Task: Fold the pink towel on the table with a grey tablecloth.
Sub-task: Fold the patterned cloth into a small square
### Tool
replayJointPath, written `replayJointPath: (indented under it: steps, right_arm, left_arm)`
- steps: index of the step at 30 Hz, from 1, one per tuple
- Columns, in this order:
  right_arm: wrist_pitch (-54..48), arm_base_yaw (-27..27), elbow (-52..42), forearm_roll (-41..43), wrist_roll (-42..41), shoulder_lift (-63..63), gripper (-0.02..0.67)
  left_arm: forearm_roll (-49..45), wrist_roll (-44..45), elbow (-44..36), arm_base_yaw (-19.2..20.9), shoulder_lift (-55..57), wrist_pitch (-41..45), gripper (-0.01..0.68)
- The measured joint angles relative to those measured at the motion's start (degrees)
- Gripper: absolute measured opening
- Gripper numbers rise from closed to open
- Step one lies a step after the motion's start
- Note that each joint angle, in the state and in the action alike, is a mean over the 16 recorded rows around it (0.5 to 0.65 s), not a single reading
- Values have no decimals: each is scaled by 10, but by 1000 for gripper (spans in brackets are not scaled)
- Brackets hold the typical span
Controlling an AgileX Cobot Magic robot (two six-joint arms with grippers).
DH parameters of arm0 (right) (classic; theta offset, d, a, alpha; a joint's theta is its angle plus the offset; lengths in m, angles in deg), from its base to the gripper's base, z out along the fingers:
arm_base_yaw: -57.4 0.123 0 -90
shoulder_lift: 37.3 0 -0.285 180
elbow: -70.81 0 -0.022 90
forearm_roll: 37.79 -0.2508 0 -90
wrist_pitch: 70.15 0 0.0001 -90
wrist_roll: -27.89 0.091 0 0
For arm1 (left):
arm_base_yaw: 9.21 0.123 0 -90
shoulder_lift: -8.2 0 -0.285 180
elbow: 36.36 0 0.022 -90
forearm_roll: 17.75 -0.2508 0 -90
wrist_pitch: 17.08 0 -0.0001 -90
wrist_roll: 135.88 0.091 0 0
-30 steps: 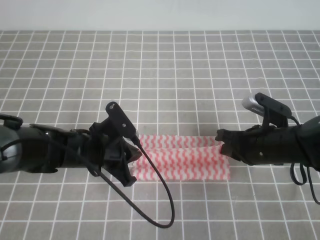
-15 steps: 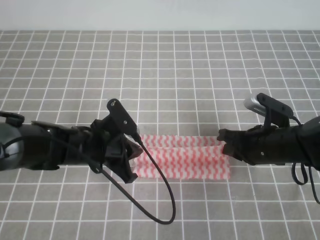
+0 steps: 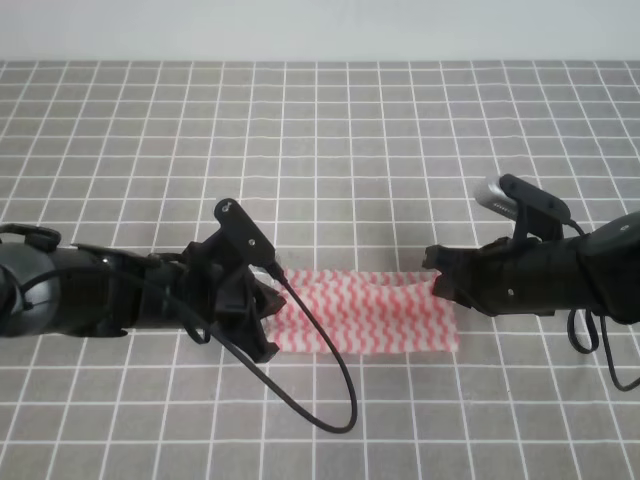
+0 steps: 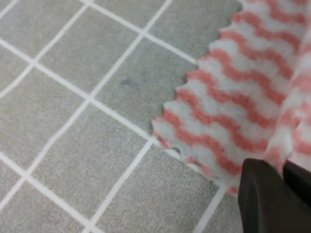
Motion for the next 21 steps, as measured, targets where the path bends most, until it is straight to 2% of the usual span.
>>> replayJointPath:
  steps: [21]
  right_arm:
    - [-2,-10,7,0,0,21,-15]
  left_arm:
    - [7,1,32,0,15,-20,-2]
